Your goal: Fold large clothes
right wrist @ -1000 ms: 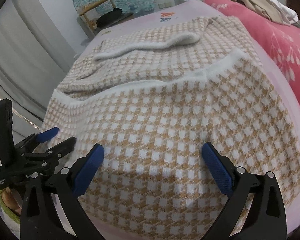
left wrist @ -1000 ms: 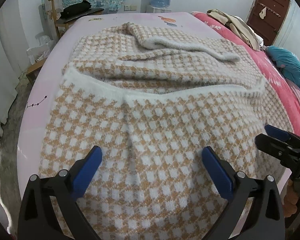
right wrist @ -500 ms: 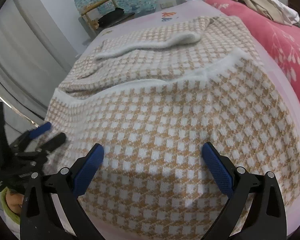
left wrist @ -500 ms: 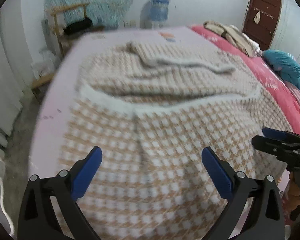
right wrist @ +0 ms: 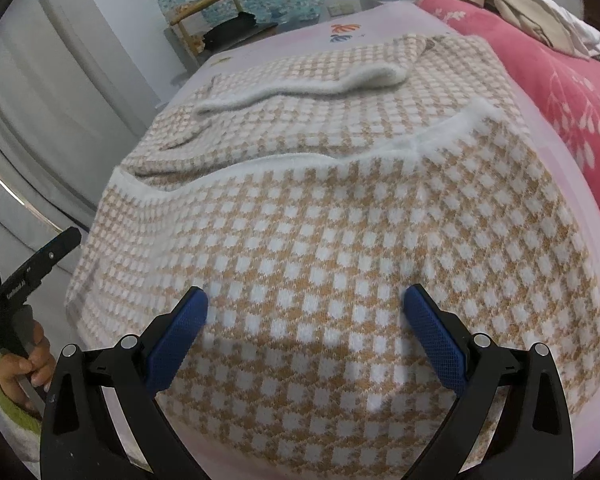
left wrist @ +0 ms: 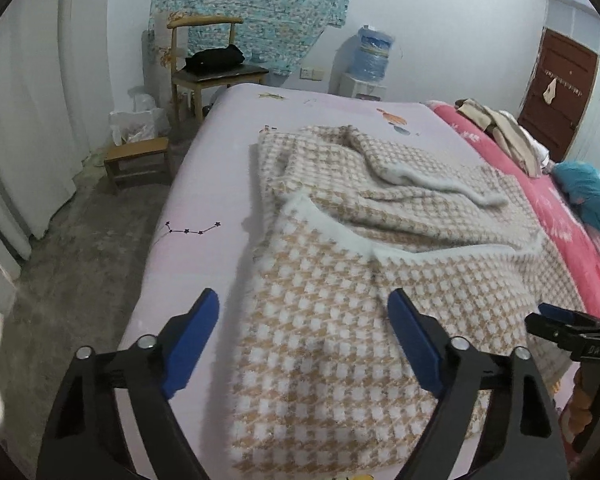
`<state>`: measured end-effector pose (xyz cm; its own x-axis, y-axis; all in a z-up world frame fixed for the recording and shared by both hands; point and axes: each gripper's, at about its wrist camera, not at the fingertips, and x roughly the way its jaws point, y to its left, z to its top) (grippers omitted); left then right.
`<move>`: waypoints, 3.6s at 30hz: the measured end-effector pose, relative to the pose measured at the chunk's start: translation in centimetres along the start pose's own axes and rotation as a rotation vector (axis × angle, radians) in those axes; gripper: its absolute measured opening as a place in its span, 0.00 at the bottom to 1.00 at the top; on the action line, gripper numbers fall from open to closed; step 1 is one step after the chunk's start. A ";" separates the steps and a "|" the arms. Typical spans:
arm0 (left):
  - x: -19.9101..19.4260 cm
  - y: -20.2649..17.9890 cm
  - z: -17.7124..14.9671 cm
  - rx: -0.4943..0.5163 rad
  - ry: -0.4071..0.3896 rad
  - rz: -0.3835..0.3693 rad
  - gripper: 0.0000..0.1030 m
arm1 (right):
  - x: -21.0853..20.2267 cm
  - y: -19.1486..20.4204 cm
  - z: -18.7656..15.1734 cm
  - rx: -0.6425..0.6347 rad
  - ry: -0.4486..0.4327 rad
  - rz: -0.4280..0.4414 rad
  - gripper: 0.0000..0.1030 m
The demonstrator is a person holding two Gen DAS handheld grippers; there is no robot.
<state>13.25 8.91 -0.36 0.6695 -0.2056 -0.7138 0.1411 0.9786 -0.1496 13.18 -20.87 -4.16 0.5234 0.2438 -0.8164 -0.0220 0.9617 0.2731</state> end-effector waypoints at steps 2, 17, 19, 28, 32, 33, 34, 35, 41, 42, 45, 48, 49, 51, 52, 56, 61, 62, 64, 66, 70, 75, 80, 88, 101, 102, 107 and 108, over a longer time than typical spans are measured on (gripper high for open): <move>0.2 0.1 0.1 -0.002 -0.002 -0.023 0.69 | 0.0 0.0 0.0 -0.001 0.003 0.000 0.92; 5.6 1.0 2.2 0.004 0.080 -0.006 0.54 | -0.1 -0.2 0.1 0.003 0.015 -0.006 0.92; 6.5 1.9 2.1 -0.042 0.110 -0.045 0.43 | -0.2 -0.3 0.2 0.002 0.015 -0.008 0.92; 2.3 0.8 1.2 0.028 0.038 -0.117 0.21 | -0.1 -0.2 0.1 -0.003 0.012 -0.013 0.92; 3.2 0.1 1.0 0.055 0.064 -0.137 0.21 | -0.1 -0.1 0.1 -0.005 0.012 -0.018 0.92; 3.6 0.1 1.1 0.051 0.073 -0.134 0.21 | -0.1 -0.2 0.1 -0.005 0.013 -0.018 0.92; 4.0 0.2 1.2 0.041 0.082 -0.132 0.21 | -0.1 -0.1 0.1 -0.005 0.013 -0.019 0.92; 4.4 0.3 1.5 0.030 0.086 -0.130 0.21 | -0.1 -0.1 0.1 -0.005 0.014 -0.019 0.92; 6.0 0.4 2.4 0.018 0.134 -0.070 0.21 | 0.0 -0.1 0.1 -0.003 0.007 -0.021 0.92; 6.2 0.3 2.5 0.020 0.143 -0.063 0.21 | 0.0 0.0 0.0 -0.003 0.006 -0.022 0.92; 7.0 0.1 2.6 0.022 0.176 -0.032 0.21 | 0.0 0.0 0.0 -0.003 0.008 -0.023 0.92; 7.4 -0.3 2.3 0.039 0.181 0.001 0.23 | 0.0 -0.1 0.0 -0.006 0.005 -0.023 0.92; 7.4 -0.5 2.2 0.051 0.176 0.014 0.23 | -0.1 -0.2 0.0 -0.007 0.001 -0.023 0.92; 7.3 -0.9 2.0 0.072 0.170 0.039 0.23 | -0.1 -0.2 -0.2 -0.005 -0.007 -0.026 0.92; 7.2 -1.2 2.0 0.085 0.166 0.055 0.23 | -0.1 0.0 -0.4 -0.004 -0.011 -0.028 0.92; 7.3 -1.9 1.8 0.124 0.160 0.103 0.24 | -0.2 0.1 -0.7 -0.005 -0.018 -0.031 0.92; 7.4 -2.5 1.7 0.152 0.156 0.151 0.24 | -0.3 0.4 -0.8 -0.007 -0.015 -0.032 0.92; 7.4 -2.7 1.7 0.156 0.155 0.158 0.24 | -0.5 0.4 -0.9 -0.012 -0.015 -0.030 0.92; 7.4 -2.9 1.7 0.164 0.155 0.172 0.24 | -1.4 0.3 -1.0 -0.023 -0.026 -0.028 0.92; 7.4 -3.1 1.6 0.173 0.156 0.184 0.24 | -3.4 -0.7 -0.9 -0.037 -0.075 -0.031 0.92; 7.3 -3.7 1.5 0.202 0.151 0.217 0.24 | -7.2 -4.3 0.1 -0.045 -0.165 -0.091 0.92; 7.3 -4.1 1.4 0.215 0.148 0.242 0.24 | -7.9 -9.9 2.9 0.037 -0.164 -0.069 0.80; 7.3 -4.4 1.4 0.228 0.149 0.266 0.24 | -5.1 -11.1 4.9 0.059 -0.094 -0.024 0.66; 7.4 -4.6 1.4 0.230 0.155 0.277 0.24 | -3.7 -10.7 4.8 0.051 -0.037 -0.038 0.44; 7.4 -4.5 1.4 0.227 0.155 0.275 0.24 | -4.9 -10.1 3.0 0.022 0.019 -0.078 0.36; 7.4 -4.5 1.4 0.226 0.155 0.274 0.24 | -4.8 -10.1 3.2 0.022 0.017 -0.081 0.35; 7.4 -4.5 1.5 0.222 0.156 0.271 0.24 | -3.8 -10.1 4.5 0.014 0.006 -0.117 0.35; 7.4 -4.5 1.4 0.218 0.155 0.269 0.24 | -3.7 -10.0 4.5 0.011 0.011 -0.124 0.33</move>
<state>18.61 3.04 -3.97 0.5876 0.0774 -0.8054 0.1387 0.9710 0.1946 15.34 -31.98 -1.59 0.5118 0.1246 -0.8500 0.0515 0.9832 0.1751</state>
